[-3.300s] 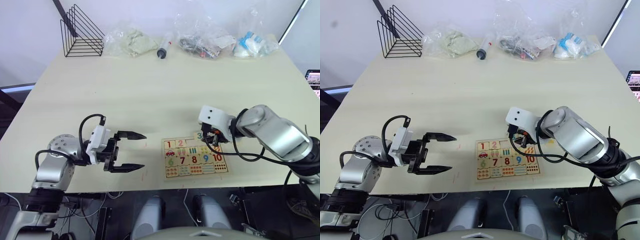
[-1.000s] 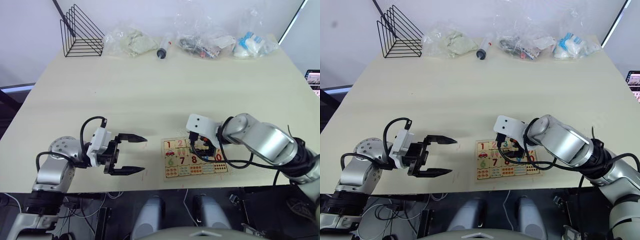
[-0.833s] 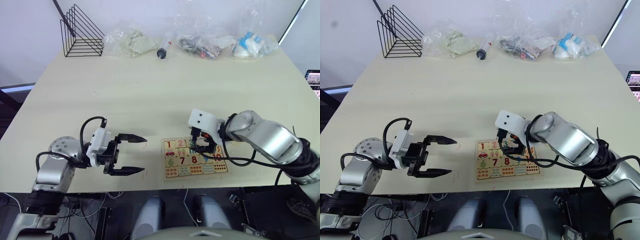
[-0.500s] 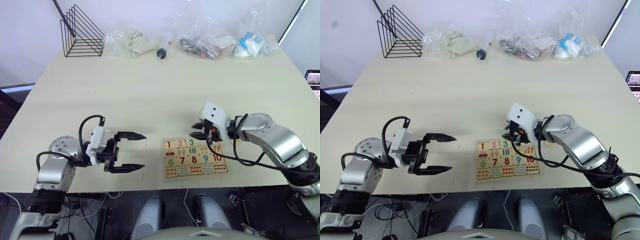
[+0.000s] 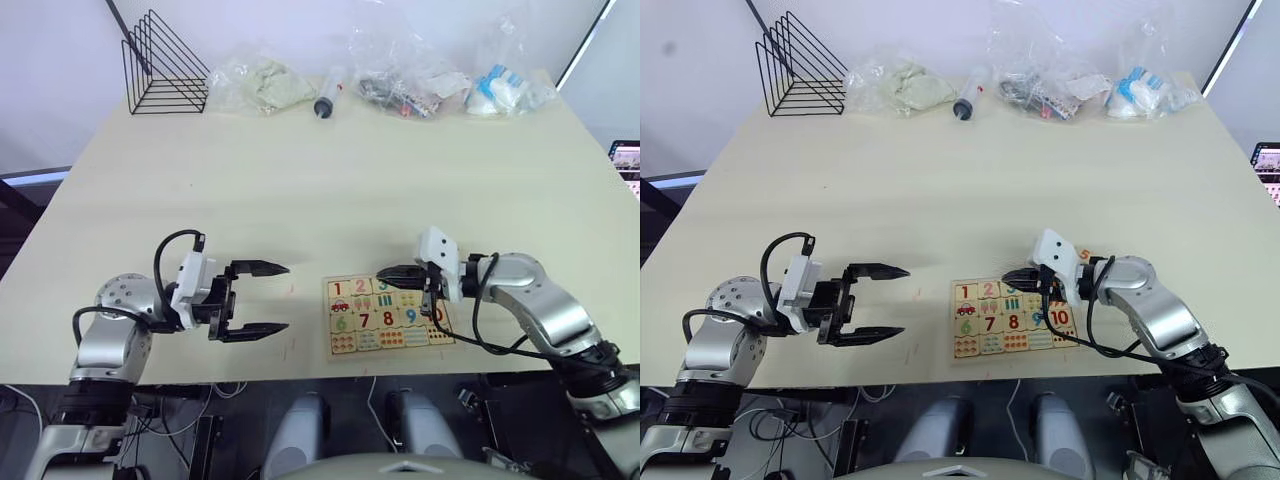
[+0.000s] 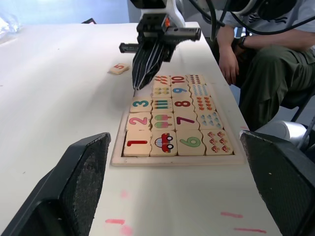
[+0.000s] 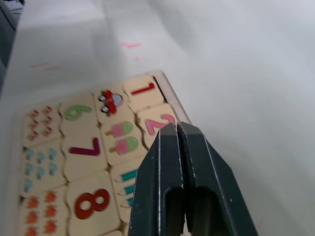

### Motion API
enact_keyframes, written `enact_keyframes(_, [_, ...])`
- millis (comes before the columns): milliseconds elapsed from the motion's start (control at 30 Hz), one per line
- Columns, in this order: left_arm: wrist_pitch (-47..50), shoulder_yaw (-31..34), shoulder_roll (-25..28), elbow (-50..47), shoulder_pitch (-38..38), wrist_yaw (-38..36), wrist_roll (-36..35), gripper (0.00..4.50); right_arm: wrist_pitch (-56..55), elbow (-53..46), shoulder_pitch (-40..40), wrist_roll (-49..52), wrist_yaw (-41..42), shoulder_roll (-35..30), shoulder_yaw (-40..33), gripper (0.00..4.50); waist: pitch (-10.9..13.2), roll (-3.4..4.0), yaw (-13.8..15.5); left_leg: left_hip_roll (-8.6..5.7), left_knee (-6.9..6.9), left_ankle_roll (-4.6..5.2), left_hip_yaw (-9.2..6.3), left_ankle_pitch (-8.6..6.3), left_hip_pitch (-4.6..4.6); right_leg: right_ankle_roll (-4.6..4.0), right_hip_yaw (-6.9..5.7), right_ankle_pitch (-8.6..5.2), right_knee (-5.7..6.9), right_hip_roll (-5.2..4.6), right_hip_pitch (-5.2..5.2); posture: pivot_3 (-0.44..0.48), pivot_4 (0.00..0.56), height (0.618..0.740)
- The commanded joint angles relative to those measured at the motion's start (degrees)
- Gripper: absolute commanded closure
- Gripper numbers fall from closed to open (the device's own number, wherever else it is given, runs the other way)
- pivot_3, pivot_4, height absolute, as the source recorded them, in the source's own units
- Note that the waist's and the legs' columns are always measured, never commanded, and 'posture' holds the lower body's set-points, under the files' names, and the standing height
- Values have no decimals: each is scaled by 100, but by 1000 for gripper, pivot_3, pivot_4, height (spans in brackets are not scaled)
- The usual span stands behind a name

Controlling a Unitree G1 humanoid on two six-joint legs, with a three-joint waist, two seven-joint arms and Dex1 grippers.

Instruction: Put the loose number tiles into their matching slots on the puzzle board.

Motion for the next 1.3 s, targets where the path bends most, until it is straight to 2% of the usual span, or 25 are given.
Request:
enact_keyframes(33, [-90,155,12,-47,10,-16,-32,0,-306,94,13,-160,131,9,-50,4484,0,0,-1,0,0,0,1,0,0,0,0,0,0,0,0,0,150,740])
enact_keyframes(267, [-110,198,53,16,76,-71,-37,0,-356,449,46,-592,242,11,190,4484,-1,-1,-2,-12,0,0,1,0,2,0,1,0,0,0,0,0,150,740])
enact_keyframes(433, [-96,219,52,0,148,-10,-8,0,-496,515,85,-684,190,75,107,4484,-3,-3,-1,-12,0,0,-1,0,12,0,0,0,1,0,12,0,150,740])
enact_keyframes(633, [92,236,150,-344,309,308,90,0,-713,297,268,-434,25,199,-419,4484,-2,-3,9,-12,0,-1,-5,0,12,-1,-1,0,0,-1,14,0,150,740])
enact_keyframes(733, [222,341,221,-443,394,483,52,0,-1425,74,582,-257,41,270,-786,4484,-2,-2,18,-13,0,-1,-6,0,11,-1,-2,0,0,-2,13,0,150,740])
enact_keyframes(900, [342,538,170,-523,581,847,50,0,-1126,-320,1121,106,-98,55,-1432,4484,-1,-1,12,1,0,-1,-6,0,12,0,-1,1,0,-2,15,0,150,740])
enact_keyframes(1067, [407,707,56,-565,846,1296,74,0,-1360,-524,1862,499,-13,-125,-2189,4484,-2,-2,25,3,0,0,-9,0,11,-1,-3,0,-2,-2,18,0,150,740])
enact_keyframes(1100, [439,755,25,-567,897,1401,63,0,-1327,-554,2072,669,106,-196,-2383,4088,-2,-2,23,3,0,0,-6,0,13,-1,-1,0,-1,-3,18,0,150,740])
enact_keyframes(1167, [470,828,-22,-542,965,1575,65,0,-1376,-502,2390,864,250,-287,-2723,3764,-3,0,22,5,0,0,-5,0,16,-1,-1,0,0,-2,19,0,150,740])
enact_keyframes(1267, [478,919,-64,-506,1054,1735,76,0,-1619,-369,2716,873,295,-346,-3035,2276,-3,-1,23,7,1,0,-3,0,21,-1,0,0,0,-2,26,0,150,740])
enact_keyframes(1300, [482,958,-75,-492,1098,1775,64,0,-1682,-298,2812,896,280,-340,-3164,1927,-3,-1,23,7,2,0,-1,0,22,-1,1,0,0,-2,27,0,150,740])
